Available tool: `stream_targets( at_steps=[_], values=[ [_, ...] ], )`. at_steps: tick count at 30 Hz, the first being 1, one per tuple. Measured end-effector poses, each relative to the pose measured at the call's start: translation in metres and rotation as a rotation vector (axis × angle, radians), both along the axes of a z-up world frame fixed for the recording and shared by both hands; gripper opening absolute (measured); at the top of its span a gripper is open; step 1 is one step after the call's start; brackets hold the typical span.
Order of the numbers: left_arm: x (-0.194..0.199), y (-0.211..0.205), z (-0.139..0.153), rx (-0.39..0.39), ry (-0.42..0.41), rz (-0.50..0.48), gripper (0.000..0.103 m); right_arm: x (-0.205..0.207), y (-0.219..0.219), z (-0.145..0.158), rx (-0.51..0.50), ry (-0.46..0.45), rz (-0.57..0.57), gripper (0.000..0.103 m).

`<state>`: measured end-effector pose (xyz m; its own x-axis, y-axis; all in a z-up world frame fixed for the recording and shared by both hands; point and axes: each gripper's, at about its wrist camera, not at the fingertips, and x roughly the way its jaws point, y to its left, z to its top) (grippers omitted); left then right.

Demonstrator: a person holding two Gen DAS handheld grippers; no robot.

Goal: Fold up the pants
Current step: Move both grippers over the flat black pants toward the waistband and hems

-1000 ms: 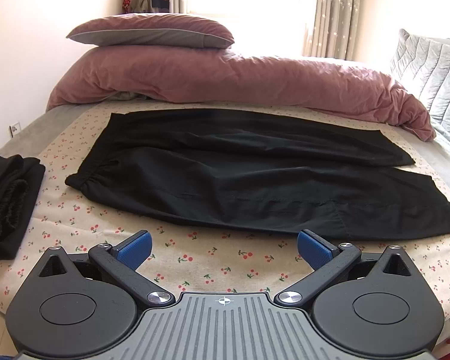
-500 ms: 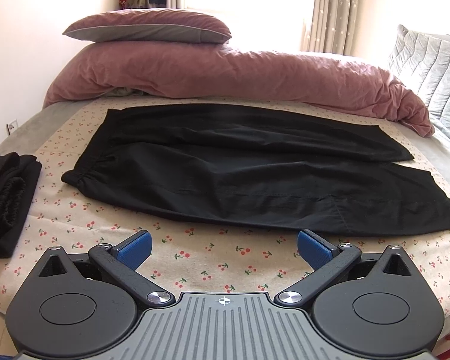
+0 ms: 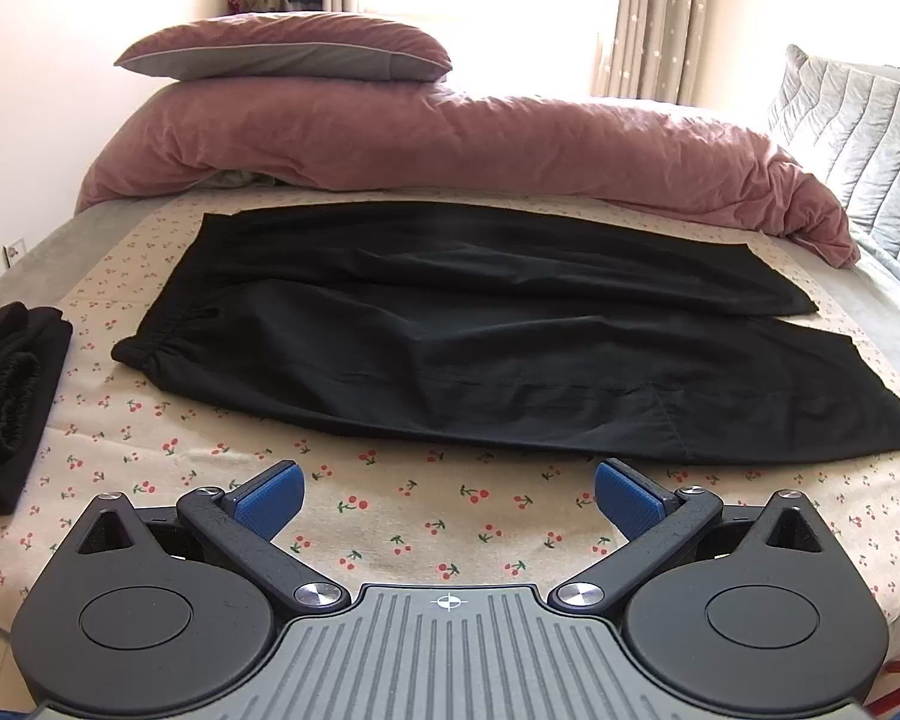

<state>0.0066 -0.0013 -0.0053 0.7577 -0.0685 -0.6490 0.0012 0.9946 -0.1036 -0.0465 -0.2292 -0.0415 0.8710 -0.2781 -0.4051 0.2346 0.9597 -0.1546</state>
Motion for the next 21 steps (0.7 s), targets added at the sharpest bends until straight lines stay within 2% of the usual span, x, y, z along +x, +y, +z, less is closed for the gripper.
stream_targets(
  at_steps=[7,10,15,17,21],
  values=[
    [0.0,0.001,0.0,-0.031,-0.018,0.0,0.103,0.002,-0.001,0.0,0.008,0.015,0.0,0.098],
    [0.003,0.001,-0.001,0.018,0.012,0.006,0.103,0.005,-0.002,-0.002,0.01,0.021,-0.003,0.098],
    [0.006,0.002,-0.005,0.026,-0.002,0.012,0.103,0.013,-0.007,-0.004,0.029,0.047,-0.005,0.098],
    [0.015,0.005,-0.013,0.041,0.022,0.018,0.103,0.019,-0.009,-0.008,0.039,0.073,-0.012,0.098],
    [0.029,0.016,-0.025,0.003,0.065,0.05,0.103,0.033,-0.019,-0.016,0.078,0.112,-0.02,0.098]
  ],
)
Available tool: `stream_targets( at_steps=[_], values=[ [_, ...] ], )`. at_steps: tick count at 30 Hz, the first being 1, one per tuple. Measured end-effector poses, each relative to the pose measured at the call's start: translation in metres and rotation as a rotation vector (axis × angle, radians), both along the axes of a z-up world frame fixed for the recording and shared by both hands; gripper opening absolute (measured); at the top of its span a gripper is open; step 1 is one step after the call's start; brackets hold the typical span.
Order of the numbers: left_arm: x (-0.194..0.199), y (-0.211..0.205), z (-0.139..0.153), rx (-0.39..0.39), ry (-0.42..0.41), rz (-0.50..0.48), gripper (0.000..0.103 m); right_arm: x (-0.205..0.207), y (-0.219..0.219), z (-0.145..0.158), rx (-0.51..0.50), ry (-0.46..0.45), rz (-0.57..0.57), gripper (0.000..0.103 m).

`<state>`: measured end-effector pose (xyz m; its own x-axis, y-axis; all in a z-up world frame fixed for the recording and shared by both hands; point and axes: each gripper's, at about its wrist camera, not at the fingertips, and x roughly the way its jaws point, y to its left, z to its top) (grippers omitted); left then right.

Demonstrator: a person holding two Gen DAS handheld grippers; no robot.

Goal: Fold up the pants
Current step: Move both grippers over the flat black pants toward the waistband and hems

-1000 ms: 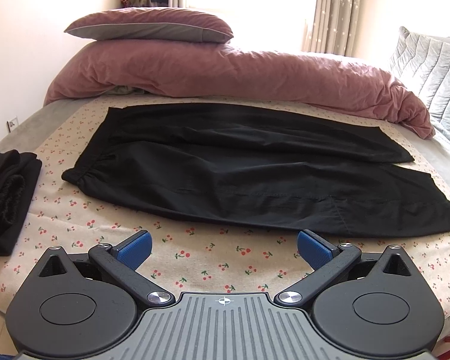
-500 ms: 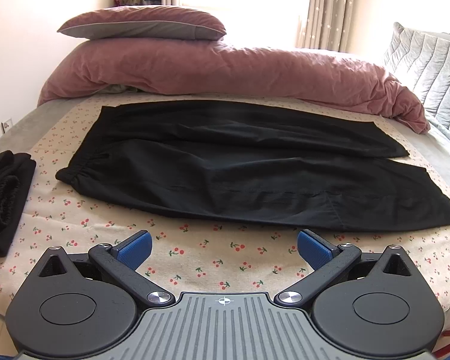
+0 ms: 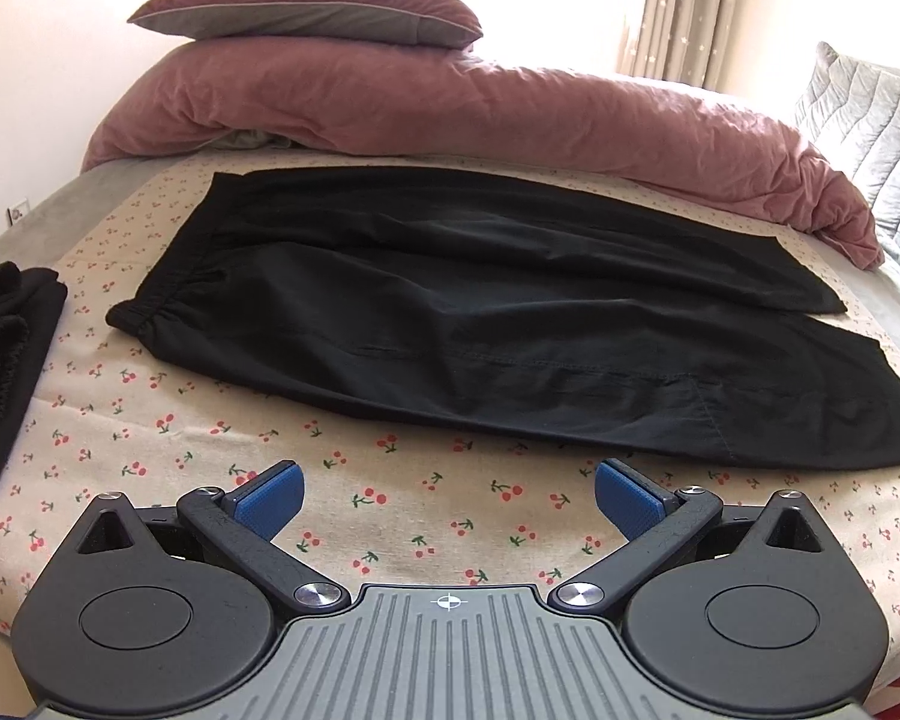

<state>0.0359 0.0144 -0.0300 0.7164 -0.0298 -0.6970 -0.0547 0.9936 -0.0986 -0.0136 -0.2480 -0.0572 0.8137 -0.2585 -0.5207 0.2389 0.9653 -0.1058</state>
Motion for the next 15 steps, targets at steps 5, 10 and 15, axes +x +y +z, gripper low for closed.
stream_targets(
  at_steps=[5,10,15],
  values=[
    [0.017,0.025,-0.01,-0.033,0.006,0.082,0.103,0.026,-0.018,-0.016,0.064,0.091,-0.041,0.098],
    [0.034,0.065,-0.024,-0.122,-0.021,0.22,0.103,0.04,-0.03,-0.031,0.116,0.128,-0.047,0.098],
    [0.047,0.104,-0.036,-0.219,-0.038,0.353,0.103,0.062,-0.031,-0.055,0.124,0.241,-0.083,0.098]
  ],
)
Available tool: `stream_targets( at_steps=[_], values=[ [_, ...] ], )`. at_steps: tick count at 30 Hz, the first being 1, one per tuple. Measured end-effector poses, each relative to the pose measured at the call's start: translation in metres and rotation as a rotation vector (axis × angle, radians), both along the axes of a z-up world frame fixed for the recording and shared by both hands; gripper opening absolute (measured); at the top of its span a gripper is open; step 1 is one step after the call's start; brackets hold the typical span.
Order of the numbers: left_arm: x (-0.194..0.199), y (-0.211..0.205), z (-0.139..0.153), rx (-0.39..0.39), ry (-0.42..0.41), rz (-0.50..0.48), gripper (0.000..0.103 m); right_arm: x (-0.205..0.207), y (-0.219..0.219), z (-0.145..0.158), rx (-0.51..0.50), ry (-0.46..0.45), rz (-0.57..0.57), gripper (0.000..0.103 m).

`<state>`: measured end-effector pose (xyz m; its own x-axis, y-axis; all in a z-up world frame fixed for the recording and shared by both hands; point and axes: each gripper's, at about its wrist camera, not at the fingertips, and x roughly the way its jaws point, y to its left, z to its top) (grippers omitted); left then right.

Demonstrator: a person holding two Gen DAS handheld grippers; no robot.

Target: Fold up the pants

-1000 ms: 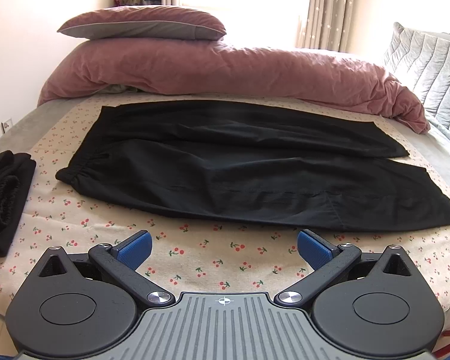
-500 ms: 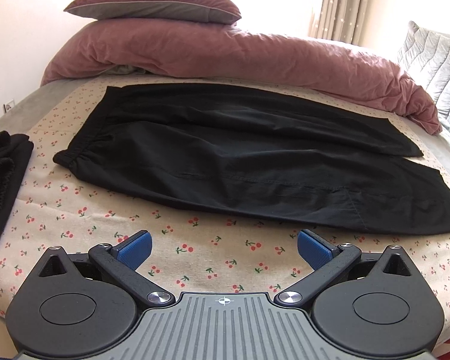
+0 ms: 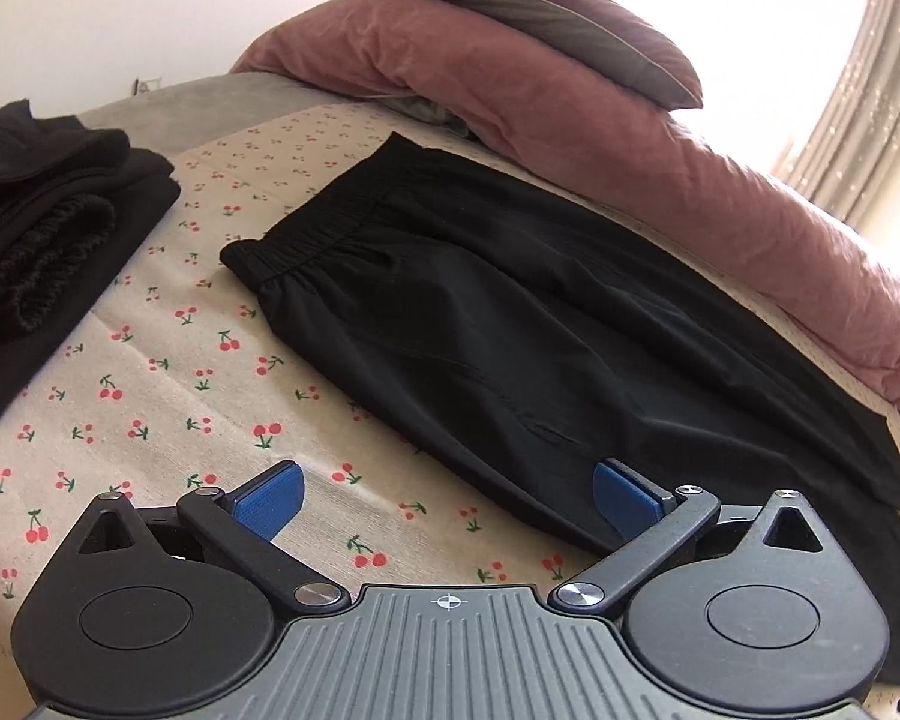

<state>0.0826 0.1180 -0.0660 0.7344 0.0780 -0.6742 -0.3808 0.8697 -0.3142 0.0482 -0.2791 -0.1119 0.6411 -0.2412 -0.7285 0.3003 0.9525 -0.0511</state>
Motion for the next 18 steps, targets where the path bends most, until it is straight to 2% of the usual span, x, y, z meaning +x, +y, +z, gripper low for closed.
stream_targets(
  at_steps=[2,4,8,15,18],
  values=[
    [0.002,0.009,0.0,-0.011,-0.023,0.04,0.103,0.004,0.001,-0.005,0.036,-0.019,0.022,0.098],
    [0.007,0.018,-0.001,-0.014,-0.032,0.055,0.103,0.014,0.003,-0.016,0.041,0.035,0.012,0.098],
    [0.019,0.036,-0.008,-0.06,-0.004,0.079,0.103,0.024,0.009,-0.024,0.054,0.046,0.032,0.098],
    [0.028,0.078,-0.023,-0.214,0.005,0.161,0.101,0.032,0.016,-0.028,0.063,0.048,0.08,0.098],
    [0.033,0.086,-0.027,-0.235,0.001,0.179,0.092,0.039,0.01,-0.032,0.093,0.039,0.072,0.098]
  ],
)
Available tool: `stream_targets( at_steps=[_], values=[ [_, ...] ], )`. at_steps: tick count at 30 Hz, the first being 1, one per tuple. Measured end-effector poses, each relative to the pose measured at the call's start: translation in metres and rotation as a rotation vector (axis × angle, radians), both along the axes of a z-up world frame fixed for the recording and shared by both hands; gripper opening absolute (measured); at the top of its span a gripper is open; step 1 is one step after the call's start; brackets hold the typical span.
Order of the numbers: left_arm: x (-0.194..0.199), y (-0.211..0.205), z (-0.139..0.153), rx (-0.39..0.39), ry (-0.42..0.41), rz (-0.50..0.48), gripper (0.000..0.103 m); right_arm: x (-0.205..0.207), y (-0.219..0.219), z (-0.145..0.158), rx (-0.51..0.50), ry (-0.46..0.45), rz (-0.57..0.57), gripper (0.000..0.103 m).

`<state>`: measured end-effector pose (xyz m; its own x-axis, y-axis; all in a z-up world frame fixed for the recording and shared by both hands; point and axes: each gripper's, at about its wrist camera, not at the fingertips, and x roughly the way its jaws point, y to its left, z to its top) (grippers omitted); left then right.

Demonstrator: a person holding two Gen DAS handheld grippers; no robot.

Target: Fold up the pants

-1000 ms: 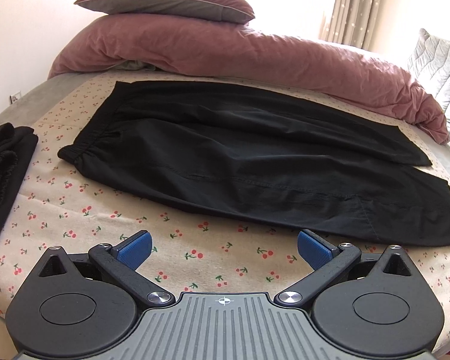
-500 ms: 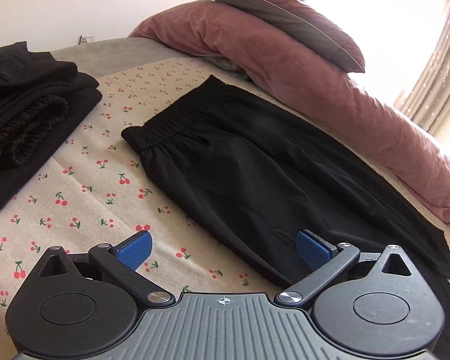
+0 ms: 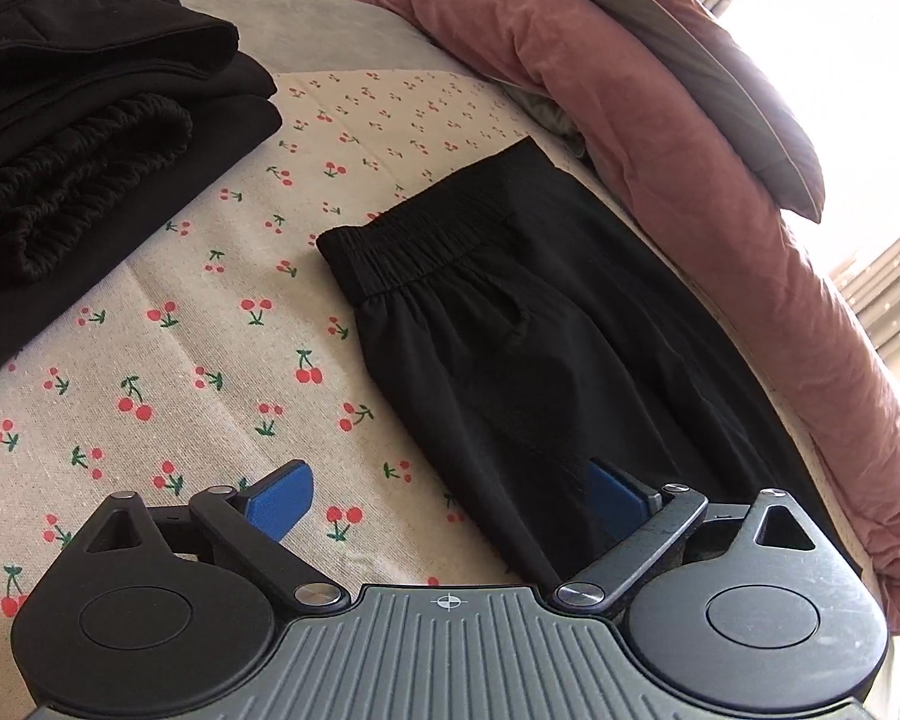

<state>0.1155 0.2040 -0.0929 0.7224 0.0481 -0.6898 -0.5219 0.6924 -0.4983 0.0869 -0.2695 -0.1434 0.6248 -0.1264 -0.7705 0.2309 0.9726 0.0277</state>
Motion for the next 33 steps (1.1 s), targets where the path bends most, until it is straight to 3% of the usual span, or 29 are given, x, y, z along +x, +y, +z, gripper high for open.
stream_targets(
  at_steps=[6,8,9,10,13,18,22,28,30,33],
  values=[
    [0.028,0.008,-0.002,0.012,0.007,0.041,0.073,0.003,0.002,-0.003,-0.005,-0.006,-0.006,0.098],
    [0.041,0.01,-0.006,0.039,0.033,0.051,0.05,0.004,0.003,-0.004,-0.015,-0.007,-0.004,0.098],
    [0.046,0.012,-0.009,0.045,0.052,0.053,0.019,0.004,0.003,-0.004,-0.018,-0.007,-0.005,0.098],
    [0.049,0.015,-0.014,0.048,0.076,0.064,0.0,0.005,0.003,-0.004,-0.021,-0.007,-0.005,0.098],
    [0.042,0.023,-0.017,-0.002,0.047,0.092,0.0,0.005,0.004,-0.005,-0.031,-0.009,-0.005,0.098],
    [0.023,0.025,-0.002,0.083,0.006,0.145,0.0,0.004,0.001,-0.004,-0.032,-0.012,-0.007,0.098],
    [0.021,0.025,0.001,0.141,0.014,0.129,0.0,0.003,-0.004,-0.002,-0.005,-0.022,-0.012,0.098],
    [0.009,0.029,0.001,0.091,0.016,0.147,0.0,0.001,-0.013,-0.001,0.022,-0.029,-0.015,0.098],
    [0.002,0.027,0.005,0.103,0.009,0.162,0.005,0.001,-0.017,0.0,0.028,-0.03,-0.012,0.098],
    [-0.008,0.027,0.015,0.11,-0.023,0.182,0.004,0.001,-0.021,-0.001,0.043,-0.032,-0.01,0.098]
  ],
)
